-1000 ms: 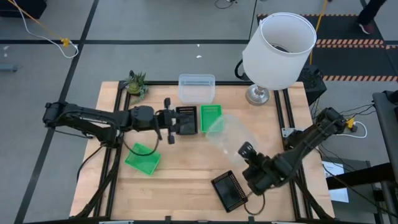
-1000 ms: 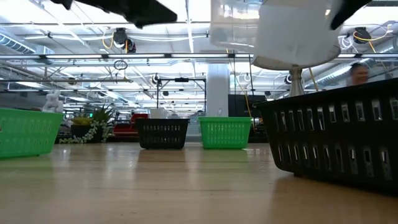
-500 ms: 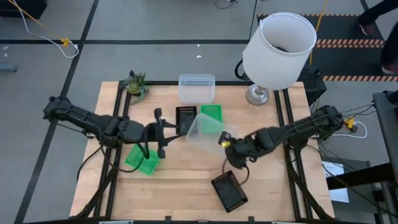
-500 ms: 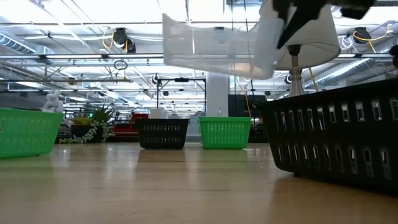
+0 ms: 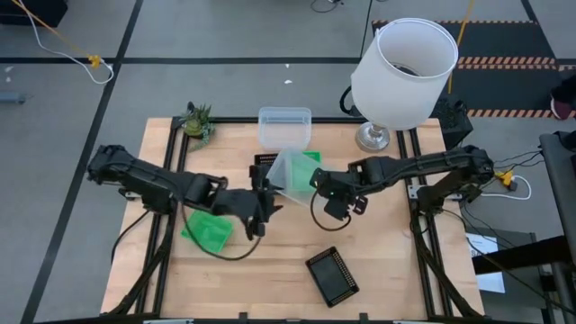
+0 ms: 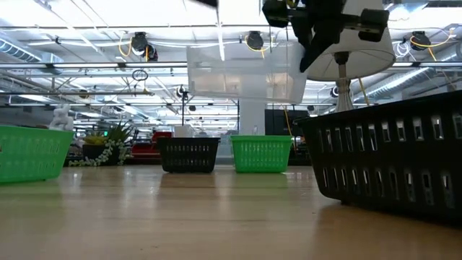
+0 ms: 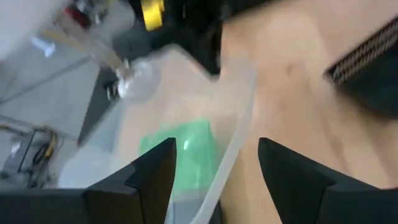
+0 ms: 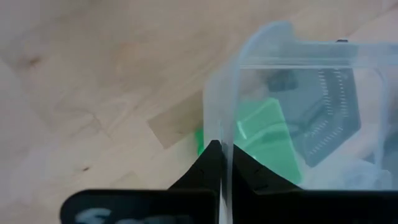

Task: Stack baskets by color
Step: Stack the bottom transparent bin on the top stacked transparent bin

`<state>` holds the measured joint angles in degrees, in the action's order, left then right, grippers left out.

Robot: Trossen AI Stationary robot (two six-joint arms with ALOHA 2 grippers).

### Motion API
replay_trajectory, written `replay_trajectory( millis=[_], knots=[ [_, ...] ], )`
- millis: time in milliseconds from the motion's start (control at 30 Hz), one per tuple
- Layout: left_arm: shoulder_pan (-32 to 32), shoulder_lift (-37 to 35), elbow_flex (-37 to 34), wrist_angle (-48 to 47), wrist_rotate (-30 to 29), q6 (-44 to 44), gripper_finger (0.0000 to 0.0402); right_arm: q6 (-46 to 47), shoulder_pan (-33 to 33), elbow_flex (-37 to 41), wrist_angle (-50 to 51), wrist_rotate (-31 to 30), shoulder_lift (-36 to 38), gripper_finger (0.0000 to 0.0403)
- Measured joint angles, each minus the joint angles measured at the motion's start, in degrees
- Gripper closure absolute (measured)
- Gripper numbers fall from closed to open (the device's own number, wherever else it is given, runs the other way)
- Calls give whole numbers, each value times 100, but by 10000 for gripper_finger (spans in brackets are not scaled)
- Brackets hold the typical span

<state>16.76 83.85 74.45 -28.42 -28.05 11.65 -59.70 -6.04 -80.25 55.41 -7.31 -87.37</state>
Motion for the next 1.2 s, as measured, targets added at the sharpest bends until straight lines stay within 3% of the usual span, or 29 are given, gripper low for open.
replay_trajectory(
  millis=[400,667,900,1067,1200],
  knots=[
    [-609,430,-1,-788,606,18,187,-216,2,0,-225,-2,0,403],
    [-798,617,-11,-1125,881,284,269,-400,4,0,-498,-5,0,403],
    [-807,654,-5,-1173,956,641,383,-138,6,-1,-506,-50,2,403],
    [-811,656,-9,-1183,902,644,387,543,4,0,-636,-43,2,390],
    [-849,654,-9,-1226,879,664,394,1294,1,0,-779,-154,2,358]
  ],
)
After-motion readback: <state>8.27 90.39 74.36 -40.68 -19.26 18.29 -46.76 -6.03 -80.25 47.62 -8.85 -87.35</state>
